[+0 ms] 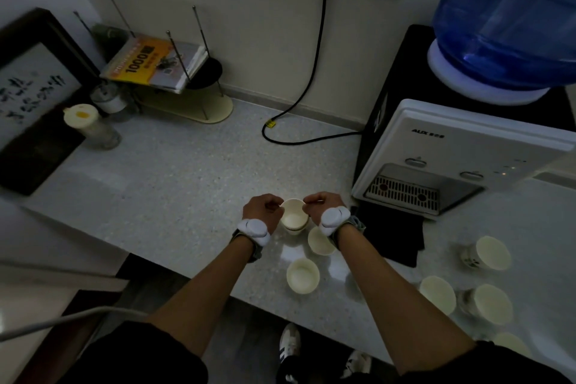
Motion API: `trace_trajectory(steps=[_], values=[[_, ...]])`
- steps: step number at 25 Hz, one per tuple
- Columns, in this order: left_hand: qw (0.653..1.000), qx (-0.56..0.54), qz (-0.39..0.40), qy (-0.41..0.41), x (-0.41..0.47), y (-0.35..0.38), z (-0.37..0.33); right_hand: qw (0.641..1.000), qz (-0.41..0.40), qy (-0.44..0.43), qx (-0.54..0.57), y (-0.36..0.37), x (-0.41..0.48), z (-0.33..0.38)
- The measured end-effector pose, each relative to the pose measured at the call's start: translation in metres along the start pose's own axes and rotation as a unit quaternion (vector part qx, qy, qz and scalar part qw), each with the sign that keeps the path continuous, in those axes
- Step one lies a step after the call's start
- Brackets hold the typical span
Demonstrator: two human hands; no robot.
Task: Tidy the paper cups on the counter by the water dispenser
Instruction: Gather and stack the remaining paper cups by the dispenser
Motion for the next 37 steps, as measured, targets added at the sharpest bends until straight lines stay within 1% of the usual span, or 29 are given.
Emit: trace_trajectory(steps=[4,8,12,17,23,29,34,37], values=[[1.0,-0.001,0.005,-0.014,0.002,0.007,0.013,0.999,0.027,-0.012,-0.043,0.008,0.005,-0.003],[1.0,-0.013,0.006,-0.022,0.002,0.012,0.02,0.998,0.037,-0.013,-0.046,0.009,0.01,-0.005],[1.0,-0.007,0.004,-0.022,0.001,0.015,0.02,0.999,0.032,-0.003,-0.024,0.01,0.014,-0.011],[1.0,-0.019,0.004,-0.018,-0.001,0.014,0.018,0.999,0.032,-0.007,-0.025,0.011,0.012,-0.011],[1.0,-0.023,-0.013,-0.007,-0.004,-0.003,0.001,0.999,0.024,0.006,0.035,0.001,0.004,-0.001],[0.997,-0.057,-0.036,0.026,-0.014,-0.022,-0.031,0.999,-0.013,-0.02,0.049,-0.028,-0.014,0.019],[0.995,-0.056,-0.019,0.084,-0.029,-0.024,-0.063,0.996,-0.035,-0.03,0.079,-0.058,-0.033,0.018],[0.993,-0.062,-0.003,0.1,-0.037,-0.015,-0.074,0.995,-0.035,-0.018,0.088,-0.068,-0.038,0.007]])
Point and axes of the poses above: each hand's wrist, its own x-axis towards the middle knuckle, its own y-axis out of the palm, z = x × y, the point moved 8 cm from there along x, towards the middle knuckle, and after that the axes turned 2 degrees about -z, right-handed, at the moved point
